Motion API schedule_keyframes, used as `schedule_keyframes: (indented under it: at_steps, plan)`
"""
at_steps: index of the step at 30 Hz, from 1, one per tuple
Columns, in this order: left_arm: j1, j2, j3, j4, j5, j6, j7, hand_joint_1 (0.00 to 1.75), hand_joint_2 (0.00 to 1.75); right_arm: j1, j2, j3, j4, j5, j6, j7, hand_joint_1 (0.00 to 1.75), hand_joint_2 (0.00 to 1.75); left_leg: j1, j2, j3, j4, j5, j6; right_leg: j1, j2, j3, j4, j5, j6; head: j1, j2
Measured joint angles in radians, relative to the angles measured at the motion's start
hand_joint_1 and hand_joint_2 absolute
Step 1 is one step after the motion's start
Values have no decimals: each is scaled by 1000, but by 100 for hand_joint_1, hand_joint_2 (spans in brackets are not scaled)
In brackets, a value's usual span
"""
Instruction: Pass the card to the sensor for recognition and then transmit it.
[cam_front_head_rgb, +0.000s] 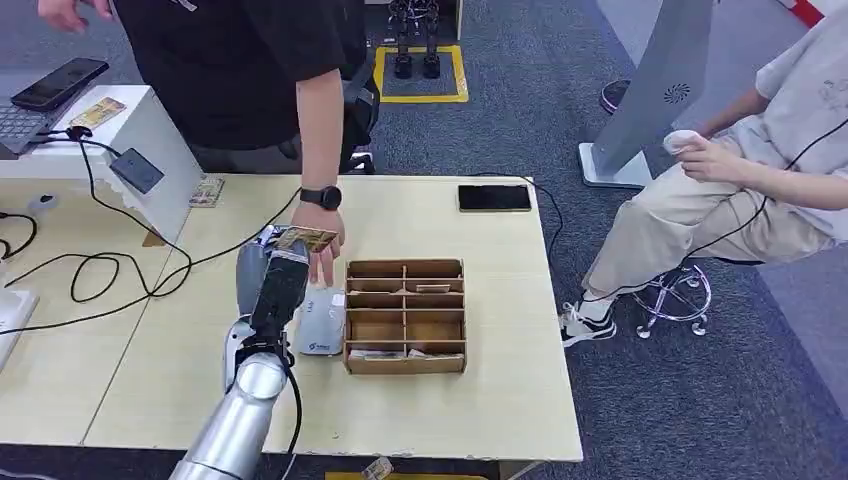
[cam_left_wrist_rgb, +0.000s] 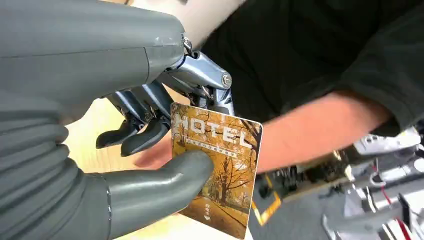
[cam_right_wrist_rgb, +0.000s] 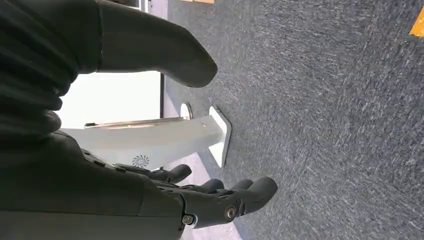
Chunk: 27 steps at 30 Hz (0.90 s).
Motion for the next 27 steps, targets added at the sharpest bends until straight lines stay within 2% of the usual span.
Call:
schedule_keyframes:
  at_steps: [2,4,5,7,11,13,14,18,27]
  plan:
    - [-1,5,-10,13,-169,90,50,175,175,0,0,2,0,0,5,0,0,175,0,0,0,0,0,0,0,0,0,0,0,0,0,0]
    - [-1,14,-17,31,-423,147,119,175,175,0,0,5,0,0,10,0,0,175,0,0,0,0,0,0,0,0,0,0,0,0,0,0]
    - [-1,16,-17,41,-508,154,139,175,175,-1,0,7,0,0,11,0,0,175,0,0,0,0,0,0,0,0,0,0,0,0,0,0]
    - [-1,20,-18,52,-557,155,153,175,175,-1,0,7,0,0,11,0,0,175,0,1,0,0,0,0,0,1,0,0,0,0,0,0]
    - [2,24,-17,94,-854,162,240,175,175,-3,0,16,0,0,11,0,0,175,0,0,0,0,0,0,0,0,0,0,0,0,0,0]
    - [2,27,-18,125,-940,163,285,175,175,-4,0,21,0,0,11,0,0,175,0,1,0,0,0,0,0,1,0,0,0,0,0,0]
    - [2,28,-18,142,-971,163,300,175,175,-4,0,23,0,0,11,0,0,175,0,1,0,0,0,0,0,1,0,0,0,0,0,0]
    - [3,32,-21,211,-980,163,324,175,175,-5,0,26,0,0,11,0,0,175,0,1,0,0,0,0,0,1,-1,0,0,0,0,0]
    - [5,36,-31,291,-980,163,326,175,175,-6,0,32,0,0,10,0,0,175,0,1,-1,0,0,0,0,1,-1,0,0,0,0,0]
